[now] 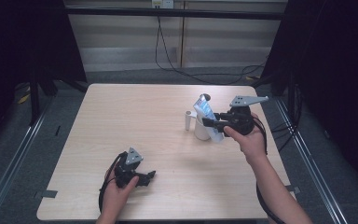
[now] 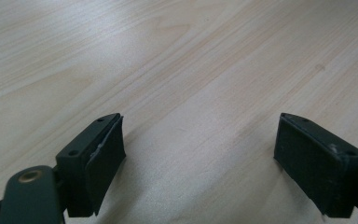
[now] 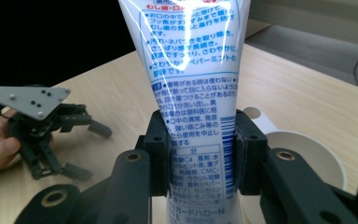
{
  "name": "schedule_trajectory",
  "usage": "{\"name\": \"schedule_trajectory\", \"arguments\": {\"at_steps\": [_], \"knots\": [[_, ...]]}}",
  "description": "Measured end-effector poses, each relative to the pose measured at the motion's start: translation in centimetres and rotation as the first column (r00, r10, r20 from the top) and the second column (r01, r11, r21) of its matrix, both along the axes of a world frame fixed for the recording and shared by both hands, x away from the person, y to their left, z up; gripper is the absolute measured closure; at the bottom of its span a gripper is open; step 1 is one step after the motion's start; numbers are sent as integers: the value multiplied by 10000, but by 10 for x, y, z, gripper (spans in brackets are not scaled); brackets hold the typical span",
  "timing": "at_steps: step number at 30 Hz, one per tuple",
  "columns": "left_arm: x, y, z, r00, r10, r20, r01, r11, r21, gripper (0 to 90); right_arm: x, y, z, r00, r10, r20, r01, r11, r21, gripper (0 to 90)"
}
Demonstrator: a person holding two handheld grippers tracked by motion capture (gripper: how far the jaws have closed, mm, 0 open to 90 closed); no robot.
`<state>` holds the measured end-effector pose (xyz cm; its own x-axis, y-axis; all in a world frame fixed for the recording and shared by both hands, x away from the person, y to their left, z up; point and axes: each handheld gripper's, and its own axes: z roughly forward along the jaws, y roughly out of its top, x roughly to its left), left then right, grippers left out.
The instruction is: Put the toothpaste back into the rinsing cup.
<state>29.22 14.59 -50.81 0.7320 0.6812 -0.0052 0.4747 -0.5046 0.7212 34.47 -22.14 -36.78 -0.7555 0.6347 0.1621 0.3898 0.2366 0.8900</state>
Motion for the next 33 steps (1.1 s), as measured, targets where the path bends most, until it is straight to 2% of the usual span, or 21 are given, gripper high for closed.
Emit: {"name": "schedule_trajectory", "arguments": {"at_steps": [5, 13, 33], "knots": [[0, 0, 0, 10000, -1, 2, 1, 10000, 1, 159, 4, -2, 3, 9991, -343, 261, 336, 9990, 297, 648], [0, 0, 0, 10000, -1, 3, 1, 10000, 6, 158, 8, 0, 9, 9975, -512, 493, 499, 9984, 272, 648], [0, 0, 0, 9999, -100, -35, 100, 9999, 9, 159, 25, 1, 9, 9901, -1199, 732, 1130, 9893, 920, 649]]}}
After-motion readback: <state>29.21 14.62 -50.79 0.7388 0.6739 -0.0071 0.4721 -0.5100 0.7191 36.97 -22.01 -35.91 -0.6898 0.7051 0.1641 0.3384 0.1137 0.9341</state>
